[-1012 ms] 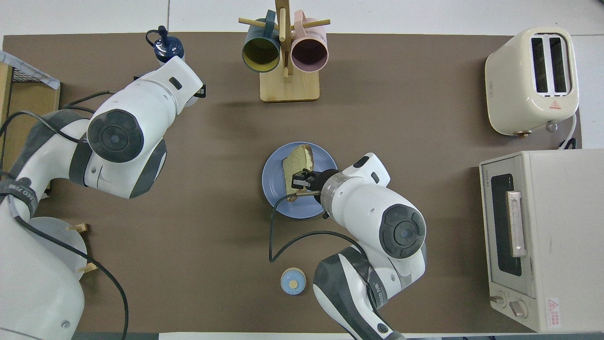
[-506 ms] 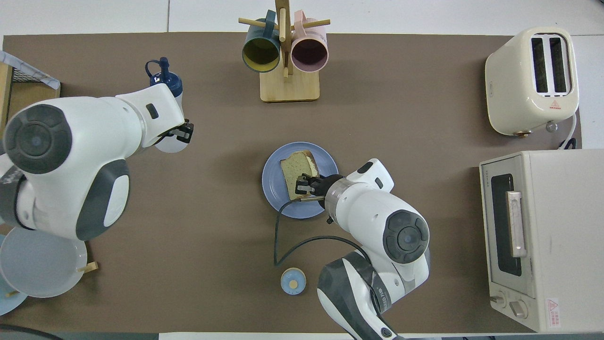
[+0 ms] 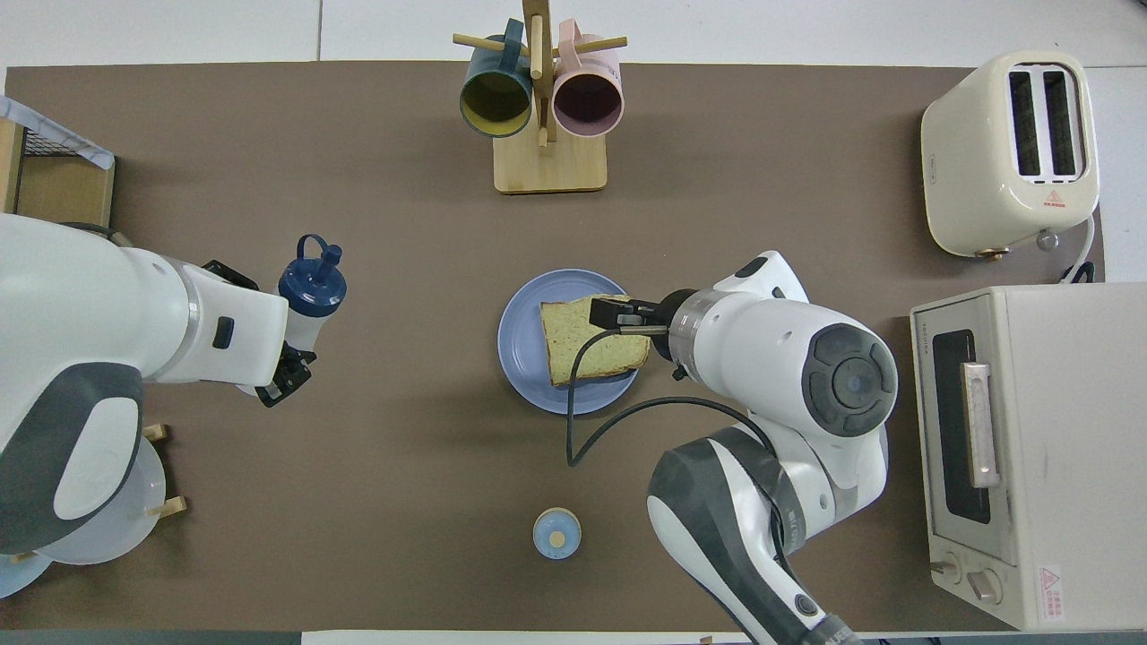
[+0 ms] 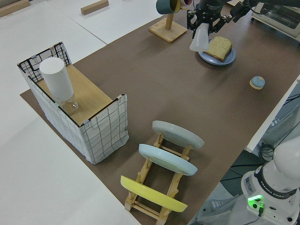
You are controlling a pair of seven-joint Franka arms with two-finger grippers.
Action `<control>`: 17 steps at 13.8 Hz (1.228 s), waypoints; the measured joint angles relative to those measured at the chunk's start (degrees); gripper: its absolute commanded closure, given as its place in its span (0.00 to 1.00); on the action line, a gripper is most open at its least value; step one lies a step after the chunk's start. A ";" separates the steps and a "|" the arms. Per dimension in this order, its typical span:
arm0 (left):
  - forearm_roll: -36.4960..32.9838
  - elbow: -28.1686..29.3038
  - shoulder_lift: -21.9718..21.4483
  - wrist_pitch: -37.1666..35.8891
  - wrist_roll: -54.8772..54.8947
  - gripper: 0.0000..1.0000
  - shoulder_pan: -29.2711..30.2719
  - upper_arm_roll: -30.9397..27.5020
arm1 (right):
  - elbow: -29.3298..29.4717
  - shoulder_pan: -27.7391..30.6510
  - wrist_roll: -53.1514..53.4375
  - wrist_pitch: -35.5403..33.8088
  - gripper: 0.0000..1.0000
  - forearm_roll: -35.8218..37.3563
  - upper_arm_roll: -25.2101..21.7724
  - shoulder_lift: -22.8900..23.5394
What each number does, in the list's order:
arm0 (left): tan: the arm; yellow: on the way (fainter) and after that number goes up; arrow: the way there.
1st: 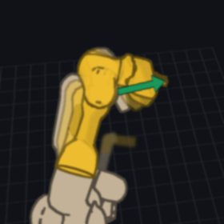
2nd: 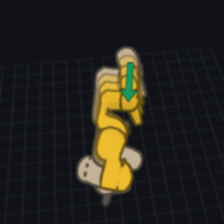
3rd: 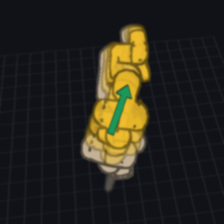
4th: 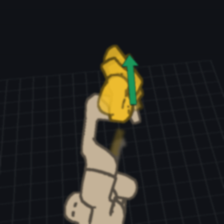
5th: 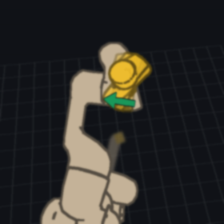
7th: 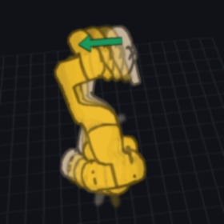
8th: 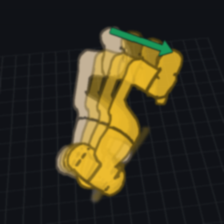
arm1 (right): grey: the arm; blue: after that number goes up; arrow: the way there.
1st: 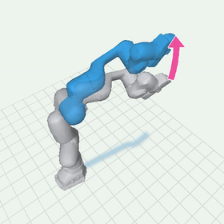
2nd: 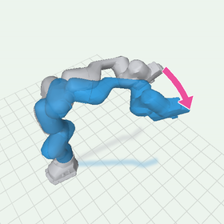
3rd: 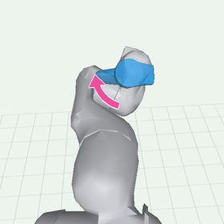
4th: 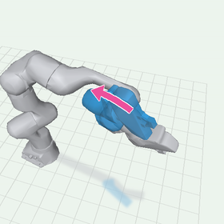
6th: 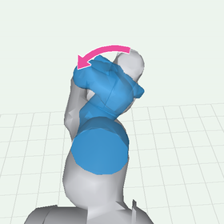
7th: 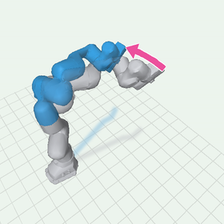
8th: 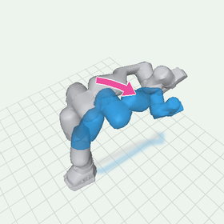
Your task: Put bread on plate and add seasoning
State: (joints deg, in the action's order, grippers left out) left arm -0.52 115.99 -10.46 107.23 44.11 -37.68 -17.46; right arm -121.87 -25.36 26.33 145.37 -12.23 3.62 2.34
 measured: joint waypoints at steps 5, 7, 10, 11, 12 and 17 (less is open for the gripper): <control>0.10 8.41 -4.49 1.90 6.46 1.00 -5.95 0.34 | 10.75 0.94 0.22 -14.20 0.00 -8.85 -0.07 1.06; 0.12 10.59 -5.91 3.99 7.69 1.00 -6.44 0.40 | 13.21 2.33 0.32 -17.26 0.00 -15.73 -0.27 1.37; 1.74 12.21 -6.98 6.31 8.59 1.00 -6.88 0.43 | 17.91 3.33 6.10 -24.42 0.00 -19.87 -0.47 1.05; 3.07 12.46 -7.08 7.15 8.66 1.00 -7.07 0.45 | 19.58 3.10 9.27 -27.16 0.00 -20.04 -0.31 0.68; 4.11 12.69 -7.11 7.95 8.74 1.00 -7.10 0.49 | 20.51 2.53 11.92 -28.69 0.00 -20.07 -0.01 0.15; 5.14 13.54 -7.76 9.00 8.80 1.00 -7.15 0.55 | 20.93 -6.48 22.44 -26.93 0.00 -18.92 0.46 -0.57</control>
State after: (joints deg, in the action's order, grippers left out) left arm 4.62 129.53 -18.22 116.23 52.91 -44.82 -16.91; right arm -100.94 -31.84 48.78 118.44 -31.14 4.08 1.77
